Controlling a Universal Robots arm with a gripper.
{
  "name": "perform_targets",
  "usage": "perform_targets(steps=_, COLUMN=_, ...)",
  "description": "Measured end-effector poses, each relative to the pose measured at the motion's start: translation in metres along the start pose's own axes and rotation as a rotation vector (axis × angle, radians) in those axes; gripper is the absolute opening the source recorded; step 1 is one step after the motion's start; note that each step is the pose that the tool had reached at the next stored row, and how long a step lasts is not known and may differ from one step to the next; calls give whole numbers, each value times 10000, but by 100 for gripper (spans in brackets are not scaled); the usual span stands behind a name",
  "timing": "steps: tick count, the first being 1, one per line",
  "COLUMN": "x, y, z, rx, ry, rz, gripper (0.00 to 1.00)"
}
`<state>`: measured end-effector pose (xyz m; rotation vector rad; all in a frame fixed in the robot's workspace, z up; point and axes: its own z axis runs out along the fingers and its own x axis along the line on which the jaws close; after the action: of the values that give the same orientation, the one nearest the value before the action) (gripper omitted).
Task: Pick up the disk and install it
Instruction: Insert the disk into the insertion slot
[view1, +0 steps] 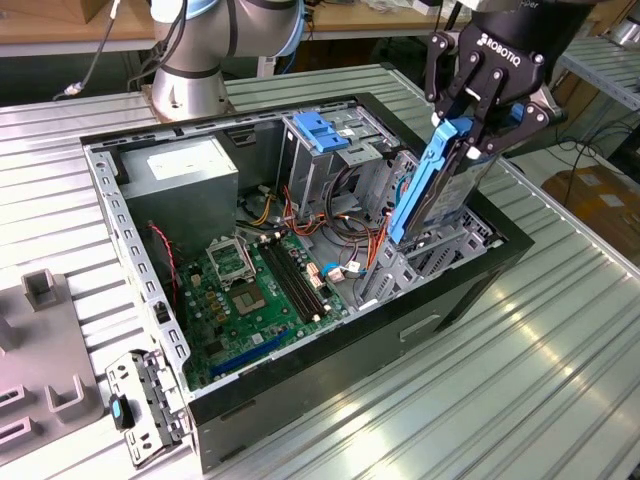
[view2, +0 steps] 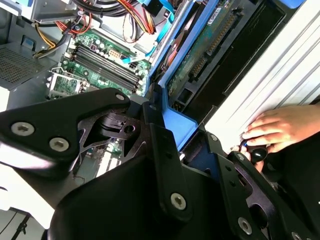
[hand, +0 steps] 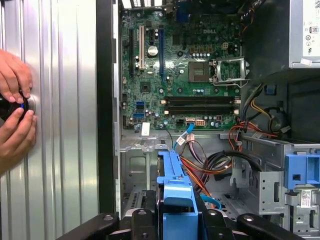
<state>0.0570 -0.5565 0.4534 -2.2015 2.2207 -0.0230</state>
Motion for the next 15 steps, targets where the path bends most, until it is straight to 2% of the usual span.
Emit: perform_targets(steps=15, x=50, y=-27, z=83, rx=0, ry=-1, rz=2, gripper=37)
